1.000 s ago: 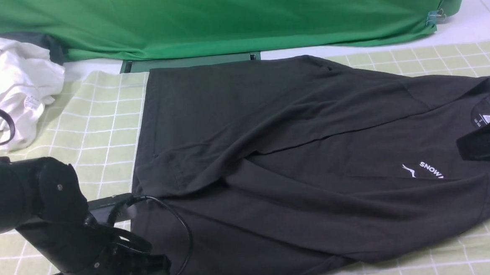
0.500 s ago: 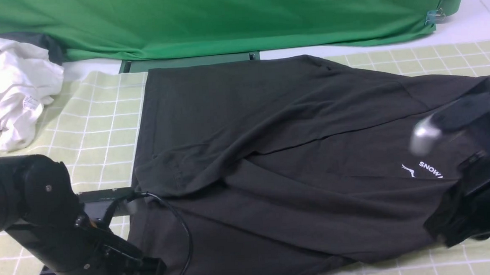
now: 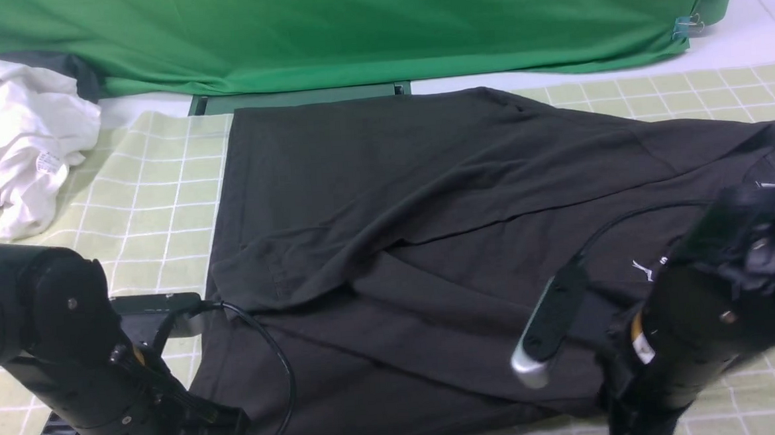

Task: Fold a long-sleeved shirt over a green coffee tablecloth.
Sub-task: 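Grasp the near edge of the shirt at its hem and shoulder corners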

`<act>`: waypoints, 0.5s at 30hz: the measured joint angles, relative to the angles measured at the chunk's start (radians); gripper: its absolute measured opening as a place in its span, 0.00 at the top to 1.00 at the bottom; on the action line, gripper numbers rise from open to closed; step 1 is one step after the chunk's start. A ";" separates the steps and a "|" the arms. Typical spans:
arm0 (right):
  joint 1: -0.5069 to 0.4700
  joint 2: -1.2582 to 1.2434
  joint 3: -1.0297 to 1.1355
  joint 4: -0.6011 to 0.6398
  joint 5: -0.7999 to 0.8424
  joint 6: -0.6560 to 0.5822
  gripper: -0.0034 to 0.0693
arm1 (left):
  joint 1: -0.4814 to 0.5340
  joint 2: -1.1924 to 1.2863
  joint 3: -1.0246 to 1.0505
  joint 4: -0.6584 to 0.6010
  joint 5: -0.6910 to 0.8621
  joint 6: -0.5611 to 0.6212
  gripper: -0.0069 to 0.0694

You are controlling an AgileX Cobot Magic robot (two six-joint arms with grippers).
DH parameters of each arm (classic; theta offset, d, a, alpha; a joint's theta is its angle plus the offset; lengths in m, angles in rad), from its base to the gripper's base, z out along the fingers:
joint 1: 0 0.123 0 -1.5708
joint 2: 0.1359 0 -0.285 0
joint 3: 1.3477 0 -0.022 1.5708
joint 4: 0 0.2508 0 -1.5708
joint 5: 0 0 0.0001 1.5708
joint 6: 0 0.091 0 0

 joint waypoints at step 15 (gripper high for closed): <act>0.009 0.097 -0.008 -0.211 -0.121 0.108 0.66 | 0.000 0.000 0.000 0.008 -0.018 -0.007 0.89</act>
